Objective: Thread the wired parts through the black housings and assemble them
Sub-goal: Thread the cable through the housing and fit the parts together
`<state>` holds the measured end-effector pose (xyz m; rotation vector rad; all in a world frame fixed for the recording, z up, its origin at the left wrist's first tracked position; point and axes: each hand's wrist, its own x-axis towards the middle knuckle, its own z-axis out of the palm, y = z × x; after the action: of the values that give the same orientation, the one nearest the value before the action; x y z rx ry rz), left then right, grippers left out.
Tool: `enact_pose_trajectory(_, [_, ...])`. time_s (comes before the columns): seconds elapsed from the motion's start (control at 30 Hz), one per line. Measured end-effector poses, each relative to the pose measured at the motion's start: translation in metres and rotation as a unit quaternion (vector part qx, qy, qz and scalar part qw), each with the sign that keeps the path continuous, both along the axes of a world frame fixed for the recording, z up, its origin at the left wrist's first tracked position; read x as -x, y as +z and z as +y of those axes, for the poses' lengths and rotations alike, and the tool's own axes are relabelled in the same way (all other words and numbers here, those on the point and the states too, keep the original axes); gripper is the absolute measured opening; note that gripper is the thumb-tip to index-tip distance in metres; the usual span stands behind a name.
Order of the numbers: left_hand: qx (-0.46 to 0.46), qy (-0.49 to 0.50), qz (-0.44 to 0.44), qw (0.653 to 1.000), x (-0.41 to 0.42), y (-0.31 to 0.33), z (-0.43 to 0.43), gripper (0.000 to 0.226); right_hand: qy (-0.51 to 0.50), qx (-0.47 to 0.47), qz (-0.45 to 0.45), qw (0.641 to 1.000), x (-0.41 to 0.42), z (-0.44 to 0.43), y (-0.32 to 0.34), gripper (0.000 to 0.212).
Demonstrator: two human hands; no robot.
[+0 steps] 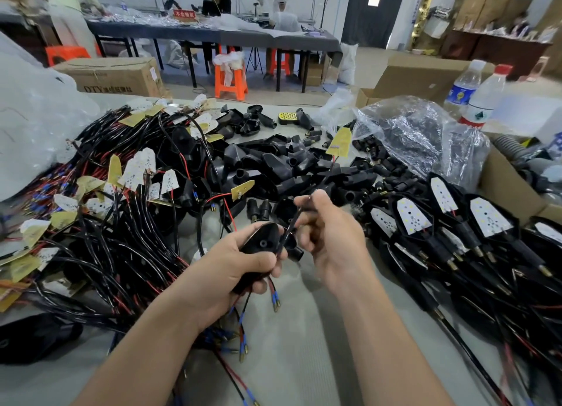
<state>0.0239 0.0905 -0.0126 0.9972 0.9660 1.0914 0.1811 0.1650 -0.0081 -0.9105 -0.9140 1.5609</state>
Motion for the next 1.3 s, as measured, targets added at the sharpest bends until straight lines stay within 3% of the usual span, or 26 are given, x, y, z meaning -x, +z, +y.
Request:
enact_pose_trajectory(0.07, [0.002, 0.05, 0.014, 0.999, -0.002, -0.002, 0.003, 0.036, 0.099, -0.021, -0.012, 0.995, 0.002, -0.005, 0.001, 0.013])
enact_pose_trajectory(0.13, [0.007, 0.082, 0.031, 0.996, -0.003, -0.004, 0.005, 0.03, 0.127, -0.039, -0.039, 0.99, 0.007, -0.009, 0.0, 0.019])
enact_pose_trajectory(0.27, [0.047, 0.182, -0.035, 0.981, -0.003, -0.003, 0.011, 0.01, 0.024, -0.043, -0.02, 0.999, 0.005, -0.004, 0.004, 0.022])
enact_pose_trajectory(0.4, [0.066, 0.237, -0.16, 0.956, 0.002, -0.002, 0.017, 0.041, -0.006, -0.044, 0.019, 0.999, -0.007, 0.001, 0.009, 0.021])
enact_pose_trajectory(0.5, [0.054, 0.236, -0.171, 0.955, 0.001, 0.001, 0.016, 0.039, -0.017, -0.065, -0.006, 0.998, -0.003, -0.003, 0.01, 0.022])
enact_pose_trajectory(0.83, [0.052, 0.148, 0.009, 0.988, 0.002, 0.002, 0.009, 0.039, -0.077, -0.087, 0.001, 0.993, -0.003, -0.003, 0.009, 0.022])
enact_pose_trajectory(1.0, [0.003, 0.117, 0.013, 0.993, 0.009, -0.005, 0.009, 0.045, -0.09, -0.107, -0.048, 0.989, -0.003, -0.003, 0.007, 0.016])
enact_pose_trajectory(1.17, [-0.064, 0.183, 0.01, 0.981, 0.011, -0.008, 0.009, 0.052, -0.105, -0.134, -0.076, 0.982, -0.004, -0.007, 0.01, 0.017])
enact_pose_trajectory(1.3, [-0.137, 0.225, 0.091, 0.96, 0.008, -0.004, 0.007, 0.054, -0.113, -0.142, -0.079, 0.98, -0.004, -0.007, 0.009, 0.019])
